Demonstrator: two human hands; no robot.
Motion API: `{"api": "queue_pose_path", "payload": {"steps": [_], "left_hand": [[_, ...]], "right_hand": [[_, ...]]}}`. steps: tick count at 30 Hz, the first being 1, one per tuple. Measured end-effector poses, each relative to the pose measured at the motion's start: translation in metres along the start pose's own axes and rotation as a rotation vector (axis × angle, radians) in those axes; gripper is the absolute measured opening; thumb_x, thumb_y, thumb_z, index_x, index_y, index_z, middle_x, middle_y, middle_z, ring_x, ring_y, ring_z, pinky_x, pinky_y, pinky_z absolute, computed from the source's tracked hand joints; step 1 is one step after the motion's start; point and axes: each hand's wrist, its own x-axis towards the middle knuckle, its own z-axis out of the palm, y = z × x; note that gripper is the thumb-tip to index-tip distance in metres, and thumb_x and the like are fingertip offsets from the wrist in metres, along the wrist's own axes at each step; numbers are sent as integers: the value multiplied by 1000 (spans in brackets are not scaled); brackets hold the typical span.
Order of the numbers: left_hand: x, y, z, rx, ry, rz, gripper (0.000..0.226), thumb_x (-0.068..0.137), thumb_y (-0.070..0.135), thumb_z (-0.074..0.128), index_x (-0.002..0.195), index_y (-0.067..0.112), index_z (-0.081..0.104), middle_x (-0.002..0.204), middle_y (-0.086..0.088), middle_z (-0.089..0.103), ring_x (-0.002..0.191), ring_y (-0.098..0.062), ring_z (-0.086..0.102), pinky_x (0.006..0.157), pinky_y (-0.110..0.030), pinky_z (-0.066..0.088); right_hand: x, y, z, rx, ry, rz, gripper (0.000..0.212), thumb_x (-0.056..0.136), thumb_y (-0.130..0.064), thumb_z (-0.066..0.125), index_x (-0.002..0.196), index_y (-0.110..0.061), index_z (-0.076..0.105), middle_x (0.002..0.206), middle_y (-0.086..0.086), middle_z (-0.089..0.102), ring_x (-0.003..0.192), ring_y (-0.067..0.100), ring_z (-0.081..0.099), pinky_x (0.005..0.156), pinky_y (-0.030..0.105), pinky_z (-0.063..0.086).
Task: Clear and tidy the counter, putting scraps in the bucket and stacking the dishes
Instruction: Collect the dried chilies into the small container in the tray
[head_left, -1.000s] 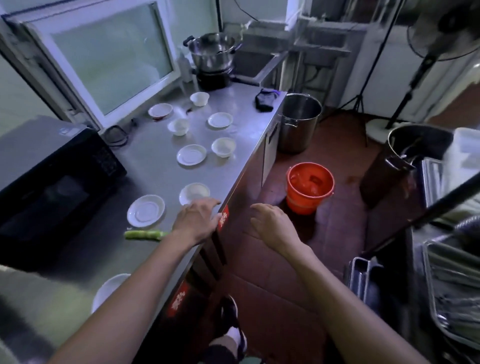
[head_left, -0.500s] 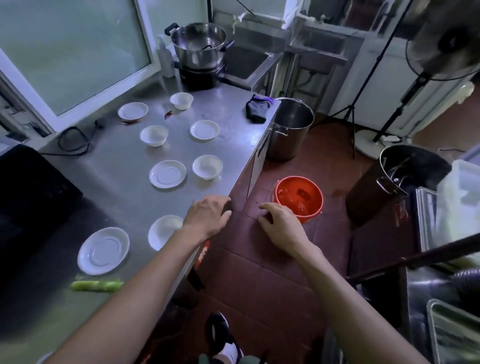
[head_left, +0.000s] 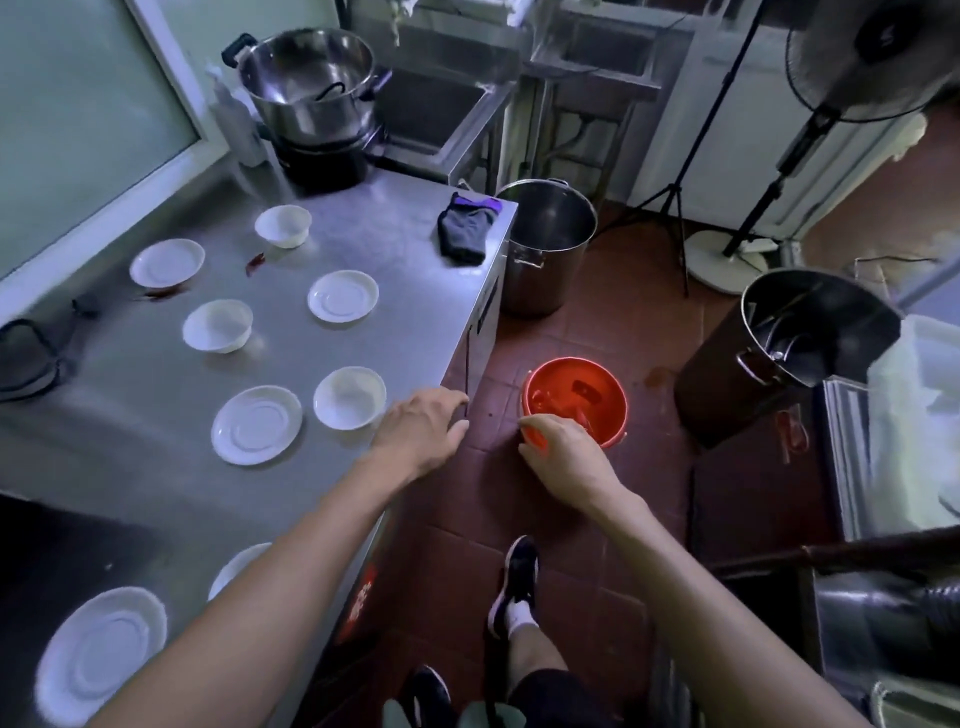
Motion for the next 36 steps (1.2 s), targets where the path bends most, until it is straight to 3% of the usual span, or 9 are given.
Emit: {"api": "queue_pose_path", "payload": {"steps": [8,16,20,26,36], "left_hand": [[109,1,-18,81,-20,-102,42,97,40,50,136,26,53,138,3,57,126,-23,51,101,-37,41],[147,-26,-28,15,14,-305,41,97,39,49,137,27,52,139,3,56,126,-23,51,100,-38,41],[155,-53,-33,-34,49,-382,41,98,39,48,137,26,52,139,3,56,125,-23,51,100,-36,40],[159,-107,-35,-127,95,-510,39,99,38,49,136,26,53,138,4,56,124,-23,52,100,-38,41],[154,-210,-52,-226,316,-673,34,95,30,55,127,21,61,126,0,64,117,-25,56,93,-39,48]], "right_hand": [[118,37,-52,31,-4,-39,35,93,-21,58,128,-18,64,132,5,64,123,30,56,100,47,49],[214,32,-66,1,-149,-158,43,91,-18,59,133,-16,61,138,4,61,127,26,55,104,45,46],[255,12,-54,-4,-202,-213,39,91,-19,56,129,-17,63,132,5,64,123,29,56,100,46,48],[312,-32,-21,-48,-316,-321,40,96,-27,60,135,-19,58,140,1,58,127,24,54,105,40,44],[406,-129,28,-239,-451,-496,42,99,-28,57,139,-20,55,143,1,56,127,26,51,102,39,44]]}}
